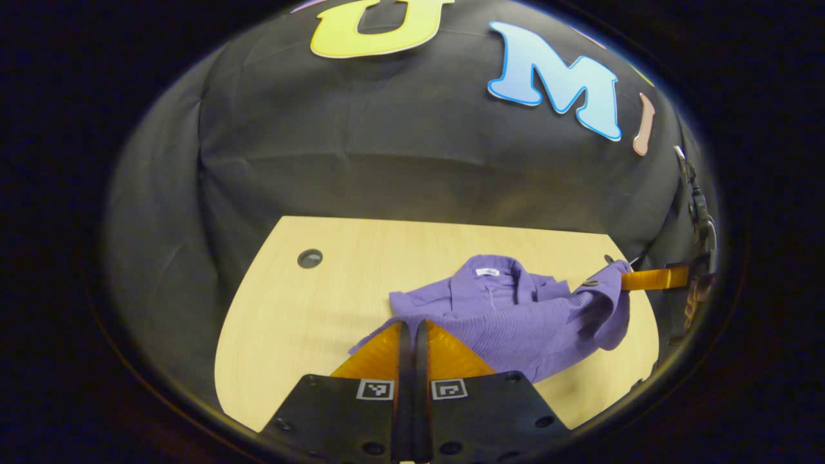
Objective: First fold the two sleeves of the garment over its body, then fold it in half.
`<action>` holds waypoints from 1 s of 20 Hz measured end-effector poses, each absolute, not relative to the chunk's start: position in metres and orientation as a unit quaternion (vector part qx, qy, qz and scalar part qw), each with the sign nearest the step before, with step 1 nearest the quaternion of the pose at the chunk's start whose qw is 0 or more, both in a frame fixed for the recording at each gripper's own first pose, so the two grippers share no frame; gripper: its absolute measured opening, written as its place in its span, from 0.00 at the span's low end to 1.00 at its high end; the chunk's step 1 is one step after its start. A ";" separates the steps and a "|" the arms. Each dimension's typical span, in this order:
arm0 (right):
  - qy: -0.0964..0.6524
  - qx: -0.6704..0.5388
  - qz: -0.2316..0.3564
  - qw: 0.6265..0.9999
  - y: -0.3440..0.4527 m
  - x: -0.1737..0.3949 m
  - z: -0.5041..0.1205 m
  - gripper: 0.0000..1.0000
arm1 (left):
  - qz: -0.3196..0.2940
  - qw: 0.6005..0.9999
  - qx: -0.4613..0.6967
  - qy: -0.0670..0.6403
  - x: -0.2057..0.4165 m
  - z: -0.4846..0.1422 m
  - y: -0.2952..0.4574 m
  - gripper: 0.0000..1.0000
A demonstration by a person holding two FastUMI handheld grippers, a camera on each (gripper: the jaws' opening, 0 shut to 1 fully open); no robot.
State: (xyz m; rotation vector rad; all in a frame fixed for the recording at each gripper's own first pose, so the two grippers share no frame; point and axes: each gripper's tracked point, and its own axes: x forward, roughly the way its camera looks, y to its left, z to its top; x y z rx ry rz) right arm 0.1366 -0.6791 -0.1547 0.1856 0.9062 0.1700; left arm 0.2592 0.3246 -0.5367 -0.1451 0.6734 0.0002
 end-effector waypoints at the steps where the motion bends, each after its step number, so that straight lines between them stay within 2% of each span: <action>1: 0.433 0.091 0.081 0.893 -0.679 0.144 -0.153 0.01 | -0.001 0.943 -0.072 0.324 0.267 -0.533 0.325 0.07; 11: 0.412 0.119 0.058 0.901 -0.677 0.207 -0.167 0.01 | -0.004 0.956 -0.061 0.286 0.371 -0.523 0.327 0.07; 14: 0.419 0.128 0.051 0.897 -0.676 0.221 -0.182 0.01 | -0.003 0.967 -0.032 0.251 0.403 -0.506 0.335 0.06; 17: 0.434 0.122 0.045 0.892 -0.671 0.233 -0.206 0.01 | -0.010 0.959 -0.009 0.282 0.421 -0.537 0.330 0.06; 20: 0.449 0.115 0.036 0.885 -0.672 0.241 -0.230 0.01 | -0.006 0.950 -0.041 0.308 0.427 -0.575 0.329 0.06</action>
